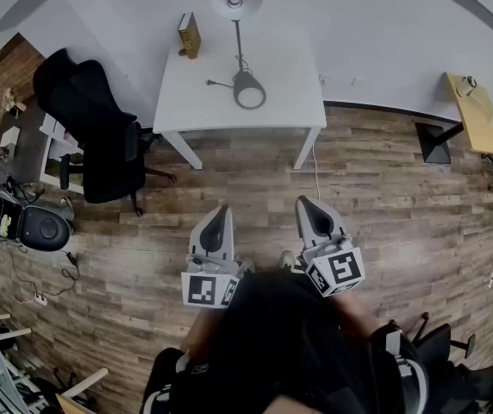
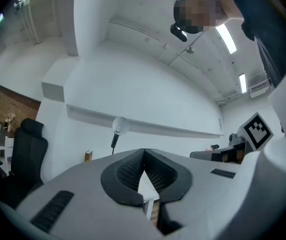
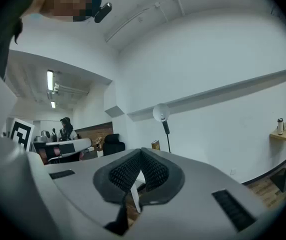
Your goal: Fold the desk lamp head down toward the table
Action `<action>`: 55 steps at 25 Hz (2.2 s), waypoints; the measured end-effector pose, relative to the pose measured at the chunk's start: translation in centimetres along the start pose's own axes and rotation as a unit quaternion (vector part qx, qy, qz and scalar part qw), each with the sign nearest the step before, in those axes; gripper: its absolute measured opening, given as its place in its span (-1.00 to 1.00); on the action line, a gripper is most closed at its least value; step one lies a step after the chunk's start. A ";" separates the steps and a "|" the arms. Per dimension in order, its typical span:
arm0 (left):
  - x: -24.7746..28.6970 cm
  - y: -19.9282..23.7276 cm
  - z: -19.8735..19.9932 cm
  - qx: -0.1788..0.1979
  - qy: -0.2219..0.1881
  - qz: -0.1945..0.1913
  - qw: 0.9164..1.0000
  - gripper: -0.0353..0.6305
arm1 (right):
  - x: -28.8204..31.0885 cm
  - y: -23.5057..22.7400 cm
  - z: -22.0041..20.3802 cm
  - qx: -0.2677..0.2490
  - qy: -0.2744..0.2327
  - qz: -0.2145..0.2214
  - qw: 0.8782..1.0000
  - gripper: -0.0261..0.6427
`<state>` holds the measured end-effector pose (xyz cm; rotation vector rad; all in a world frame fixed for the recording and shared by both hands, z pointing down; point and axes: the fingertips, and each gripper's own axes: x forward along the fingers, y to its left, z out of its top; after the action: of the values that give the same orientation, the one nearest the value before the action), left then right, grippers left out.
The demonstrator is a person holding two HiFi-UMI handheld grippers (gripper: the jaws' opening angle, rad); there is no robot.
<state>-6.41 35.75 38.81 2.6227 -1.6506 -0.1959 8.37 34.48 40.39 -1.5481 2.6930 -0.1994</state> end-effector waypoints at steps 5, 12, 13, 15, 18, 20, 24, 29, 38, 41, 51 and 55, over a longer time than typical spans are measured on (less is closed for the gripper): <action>-0.4 -0.2 -0.2 0.001 -0.002 0.000 1.000 -0.82 | -0.4 0.3 -0.2 -0.001 -0.002 0.002 1.000 -0.88; -0.6 -0.5 -0.2 0.001 -0.001 0.000 1.000 -0.82 | -0.8 0.4 -0.1 -0.001 -0.004 0.003 1.000 -0.88; -0.7 -0.6 -0.3 0.001 -0.001 0.000 1.000 -0.82 | -0.9 0.5 -0.2 -0.001 -0.004 0.003 1.000 -0.88; -0.9 -0.5 -0.3 0.001 -0.001 0.000 1.000 -0.82 | -0.9 0.7 -0.1 0.001 -0.007 0.004 1.000 -0.88; -0.8 -0.1 -0.3 0.000 0.000 0.002 1.000 -0.82 | -0.6 0.8 0.1 0.003 -0.012 0.004 1.000 -0.88; -0.8 0.0 -0.2 0.000 0.000 0.003 1.000 -0.82 | -0.6 0.8 0.2 0.002 -0.013 0.003 1.000 -0.88; -0.8 0.0 -0.3 0.000 -0.002 0.010 1.000 -0.82 | -0.6 0.4 0.3 -0.003 -0.013 -0.004 1.000 -0.87; -0.7 0.2 -0.2 -0.002 -0.002 0.012 1.000 -0.70 | -0.5 0.1 0.4 -0.007 -0.013 -0.004 1.000 -0.52; -0.5 -0.9 -0.5 0.000 -0.001 0.004 1.000 -0.57 | -1.1 -0.4 0.2 -0.006 -0.012 -0.005 1.000 -0.51; -0.3 -1.3 -0.4 0.000 0.000 0.007 1.000 -0.56 | -1.3 -0.9 0.3 -0.004 -0.013 -0.003 1.000 -0.51; 0.7 -4.5 -0.8 0.007 0.008 0.028 1.000 -0.56 | -3.0 -3.9 0.1 0.002 -0.009 0.015 1.000 -0.51; 1.4 -6.6 -0.9 0.012 0.006 0.040 0.999 -0.55 | -3.9 -5.6 -0.1 0.004 -0.004 0.031 0.999 -0.51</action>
<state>0.16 37.35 38.90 2.5630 -1.7602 -0.1581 15.15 35.11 41.08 -1.4567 2.7260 -0.2019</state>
